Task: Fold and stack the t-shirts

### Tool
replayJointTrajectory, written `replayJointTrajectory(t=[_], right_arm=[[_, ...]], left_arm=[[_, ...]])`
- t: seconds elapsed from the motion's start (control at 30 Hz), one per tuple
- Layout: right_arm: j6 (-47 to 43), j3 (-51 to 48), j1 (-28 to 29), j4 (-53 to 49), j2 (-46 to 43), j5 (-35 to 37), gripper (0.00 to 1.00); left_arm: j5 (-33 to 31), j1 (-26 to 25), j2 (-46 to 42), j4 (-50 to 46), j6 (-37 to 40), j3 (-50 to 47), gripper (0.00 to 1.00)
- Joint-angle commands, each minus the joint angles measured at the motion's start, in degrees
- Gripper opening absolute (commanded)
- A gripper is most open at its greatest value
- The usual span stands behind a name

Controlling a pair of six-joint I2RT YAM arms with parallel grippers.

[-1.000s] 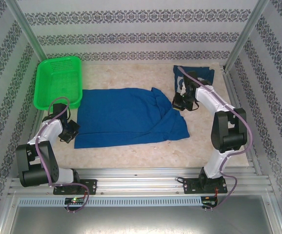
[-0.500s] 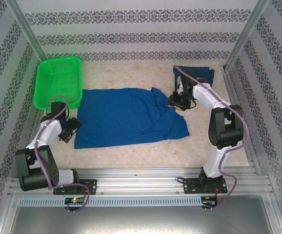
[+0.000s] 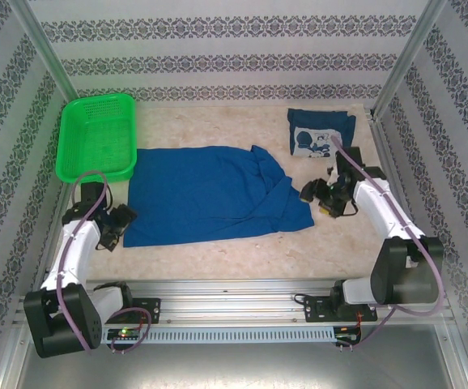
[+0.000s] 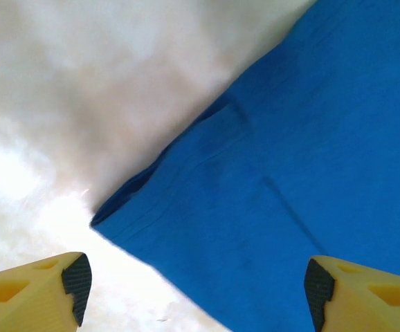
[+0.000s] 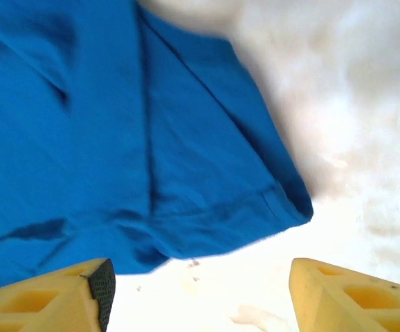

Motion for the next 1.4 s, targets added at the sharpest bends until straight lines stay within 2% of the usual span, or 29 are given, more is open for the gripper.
replayJointTrajectory(t=[0.0,0.2,0.33,0.4,0.53,0.6,0.7,0.8,1.03,1.1,1.2,1.3,1.37], right_arm=[[1.2,-3.3,0.2,2.1,1.8,-2.6,0.64],[1.9,-6.9,0.1,5.7,4.5,-0.5,0.55],[2.7,-6.6,0.1,8.6,7.6,-1.0,0.47],[3.2,-6.5,0.1,9.6,8.9,-0.8,0.40],[3.6,-6.6,0.0,9.2,9.6,1.4,0.23],[3.5,-7.3,-0.5,8.3,9.3,3.3,0.13],[4.1,-8.9,-1.7,7.3,8.0,5.9,0.01],[5.0,-10.1,-2.5,6.0,4.4,7.9,0.00],[8.7,-13.1,-2.6,0.2,-4.5,12.1,0.00],[9.8,-15.0,-2.6,0.5,-5.0,11.6,0.00],[10.2,-15.6,-2.6,2.2,-4.9,11.3,0.13],[8.9,-12.1,-2.6,6.0,-7.5,9.0,0.29],[7.0,-7.7,-2.6,7.9,-7.3,8.4,0.41]], left_arm=[[0.6,0.6,1.3,-1.4,-1.2,-1.9,0.77],[0.0,0.6,4.4,2.4,-1.4,-5.2,0.67],[-0.5,0.6,7.0,6.1,-1.8,-7.0,0.52],[-0.5,0.6,8.5,8.1,-1.8,-7.8,0.46],[-0.4,0.7,11.7,10.8,-2.0,-8.2,0.21],[-0.5,0.9,12.4,11.2,-1.7,-8.5,0.12],[-1.1,1.8,11.7,11.2,-1.0,-9.2,0.05],[-0.7,3.2,10.5,10.6,0.1,-9.5,0.02],[-0.5,3.4,6.2,7.7,0.3,-9.9,0.01],[0.1,3.4,6.1,8.0,0.0,-10.9,0.04],[0.9,3.4,5.2,7.4,0.0,-9.4,0.28],[0.7,3.3,2.2,3.5,0.6,-3.4,0.54],[0.8,3.0,1.8,0.7,1.6,1.9,0.60]])
